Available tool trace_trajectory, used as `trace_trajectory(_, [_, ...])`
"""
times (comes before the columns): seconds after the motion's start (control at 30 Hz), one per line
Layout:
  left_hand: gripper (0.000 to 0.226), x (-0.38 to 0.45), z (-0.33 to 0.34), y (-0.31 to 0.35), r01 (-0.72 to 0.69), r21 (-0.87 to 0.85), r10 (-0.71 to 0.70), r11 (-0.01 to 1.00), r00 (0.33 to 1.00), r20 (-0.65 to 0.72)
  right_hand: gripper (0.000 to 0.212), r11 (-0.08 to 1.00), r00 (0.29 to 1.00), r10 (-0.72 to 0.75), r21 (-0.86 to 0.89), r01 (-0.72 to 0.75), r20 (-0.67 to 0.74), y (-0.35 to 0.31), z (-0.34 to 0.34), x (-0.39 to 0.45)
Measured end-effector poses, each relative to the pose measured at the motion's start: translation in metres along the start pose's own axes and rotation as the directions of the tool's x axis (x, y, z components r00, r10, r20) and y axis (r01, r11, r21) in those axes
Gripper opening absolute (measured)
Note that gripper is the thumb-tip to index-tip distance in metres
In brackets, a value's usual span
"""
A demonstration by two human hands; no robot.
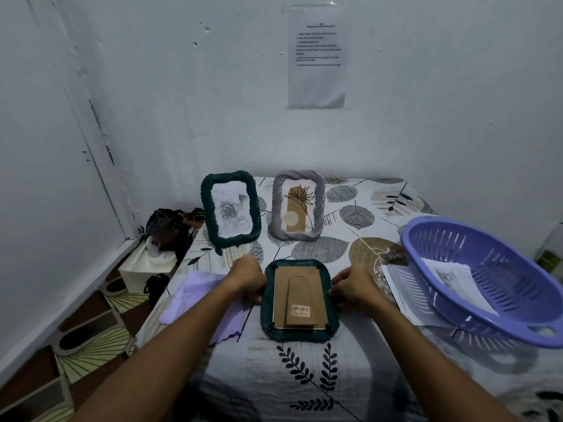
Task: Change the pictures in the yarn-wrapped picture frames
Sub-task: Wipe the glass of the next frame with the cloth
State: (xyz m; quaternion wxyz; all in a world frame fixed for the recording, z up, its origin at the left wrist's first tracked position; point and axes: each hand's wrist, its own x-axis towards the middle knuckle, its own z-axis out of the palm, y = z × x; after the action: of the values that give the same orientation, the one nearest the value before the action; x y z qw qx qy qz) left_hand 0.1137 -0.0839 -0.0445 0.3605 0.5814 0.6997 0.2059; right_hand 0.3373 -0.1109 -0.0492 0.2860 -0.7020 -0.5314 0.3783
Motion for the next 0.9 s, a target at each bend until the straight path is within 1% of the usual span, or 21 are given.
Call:
trace_trajectory(0.07, [0.009,0.005,-0.004,0.002,-0.024,0.103,0.02,0.994,0.999,0.039,0.005,0.998,0.999,-0.027,-0.063,0.029,0.025,0.001,-0.003,0.004])
trace_trajectory(0.1, [0.009,0.007,-0.006,0.004,-0.044,0.148,0.039,0.988,0.999,0.035,0.008,0.996,0.999,-0.048,-0.081,0.049,0.006,0.001,-0.004,0.007])
trace_trajectory(0.17, [0.01,0.017,-0.006,0.006,-0.086,0.21,0.092,0.974,0.995,-0.021,0.014,0.991,0.989,-0.109,-0.09,0.1,-0.1,0.002,-0.001,0.02])
trace_trajectory(0.2, [0.014,0.023,-0.004,0.007,-0.107,0.225,0.123,0.969,0.991,-0.057,0.012,0.989,0.978,-0.137,-0.082,0.125,-0.155,0.002,0.002,0.026])
trace_trajectory(0.23, [0.019,0.028,-0.001,0.007,-0.122,0.23,0.146,0.965,0.985,-0.088,0.006,0.985,0.968,-0.164,-0.081,0.151,-0.192,0.001,0.005,0.031])
trace_trajectory(0.27, [0.023,0.032,0.002,0.007,-0.128,0.229,0.157,0.965,0.981,-0.112,0.007,0.981,0.959,-0.187,-0.085,0.173,-0.212,-0.001,0.009,0.035])
trace_trajectory(0.3, [0.026,0.036,0.006,0.006,-0.127,0.224,0.16,0.966,0.978,-0.134,0.013,0.979,0.956,-0.197,-0.087,0.182,-0.217,-0.001,0.014,0.04])
trace_trajectory(0.4, [0.032,0.044,0.015,0.005,-0.132,0.228,0.177,0.965,0.966,-0.191,0.017,0.978,0.963,-0.183,-0.132,0.159,-0.198,-0.006,0.024,0.05])
trace_trajectory(0.47, [0.03,0.046,0.018,0.004,-0.134,0.241,0.189,0.961,0.957,-0.219,0.021,0.977,0.965,-0.16,-0.173,0.124,-0.21,-0.006,0.029,0.055])
trace_trajectory(0.53, [0.027,0.049,0.02,0.003,-0.135,0.256,0.196,0.957,0.953,-0.23,0.021,0.975,0.96,-0.152,-0.196,0.107,-0.234,-0.004,0.031,0.059])
trace_trajectory(0.6, [0.024,0.051,0.019,0.002,-0.142,0.258,0.202,0.956,0.954,-0.222,0.019,0.972,0.959,-0.157,-0.209,0.108,-0.236,-0.002,0.031,0.063])
trace_trajectory(0.73, [0.02,0.056,0.016,-0.001,-0.186,0.254,0.234,0.949,0.956,-0.176,0.012,0.965,0.965,-0.185,-0.218,0.143,-0.186,0.0,0.027,0.067])
trace_trajectory(0.9, [0.012,0.059,0.008,-0.005,-0.263,0.247,0.295,0.933,0.95,-0.102,0.004,0.966,0.967,-0.23,-0.144,0.213,-0.112,0.004,0.019,0.072])
